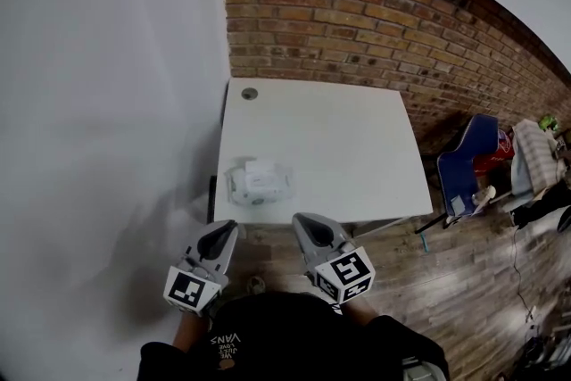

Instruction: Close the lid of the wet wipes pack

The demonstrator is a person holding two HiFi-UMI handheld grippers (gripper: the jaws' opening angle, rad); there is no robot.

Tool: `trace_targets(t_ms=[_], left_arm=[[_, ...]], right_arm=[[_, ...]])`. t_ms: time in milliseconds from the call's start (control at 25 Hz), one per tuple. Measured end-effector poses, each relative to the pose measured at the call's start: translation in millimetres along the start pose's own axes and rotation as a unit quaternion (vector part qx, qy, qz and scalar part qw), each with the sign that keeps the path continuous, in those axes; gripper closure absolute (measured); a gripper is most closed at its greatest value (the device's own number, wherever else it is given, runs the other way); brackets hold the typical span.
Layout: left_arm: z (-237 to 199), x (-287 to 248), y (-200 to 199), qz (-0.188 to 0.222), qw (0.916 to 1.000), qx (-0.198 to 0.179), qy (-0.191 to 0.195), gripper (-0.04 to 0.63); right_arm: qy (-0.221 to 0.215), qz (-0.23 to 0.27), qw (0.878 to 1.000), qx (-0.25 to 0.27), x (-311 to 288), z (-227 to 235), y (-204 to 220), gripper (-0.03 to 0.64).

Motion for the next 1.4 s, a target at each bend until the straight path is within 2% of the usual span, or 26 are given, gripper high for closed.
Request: trace_targets(t_ms=[200, 400, 600, 760, 1200, 1400], left_arm=[[-17, -2, 12, -0.006, 0.9997, 0.011, 0.019, 0.580], [-25, -5, 22, -0.011, 0.9996, 0.020, 0.018, 0.579], [-40, -17, 35, -0.010, 0.9999, 0.001, -0.007, 0.580], [-44, -35, 41, -0.018, 0.9985, 0.019, -0.047, 0.578], [-54, -99, 58, -0.027, 0.9968, 0.018, -0.073, 0.579], [-64, -122, 66, -0.043, 0.9954, 0.003, -0.085, 0.579]], right_arm=[[0.017, 0.007, 1.000, 0.002, -14, -5, 4, 0.620], [0.016, 0.001, 1.000, 0.000, -25, 0, 9, 0.620], [0.005, -0.002, 1.000, -0.001, -40, 20, 11, 0.620], [-0.012, -0.005, 1.000, 0.001, -51, 42, 9, 0.620], [-0.049, -0.015, 0.999, 0.002, -80, 103, 4, 0.620], [-0.055, -0.016, 0.998, -0.001, -90, 125, 5, 0.618]])
Point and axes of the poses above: the fingertips, and each gripper's own axes: x backward along the fingers, z to its right, y out of its underside, the point moved 9 cm from there along x, backward along the fingers, and after that the axes turned 14 degrees about z, right-handed, at the moved point
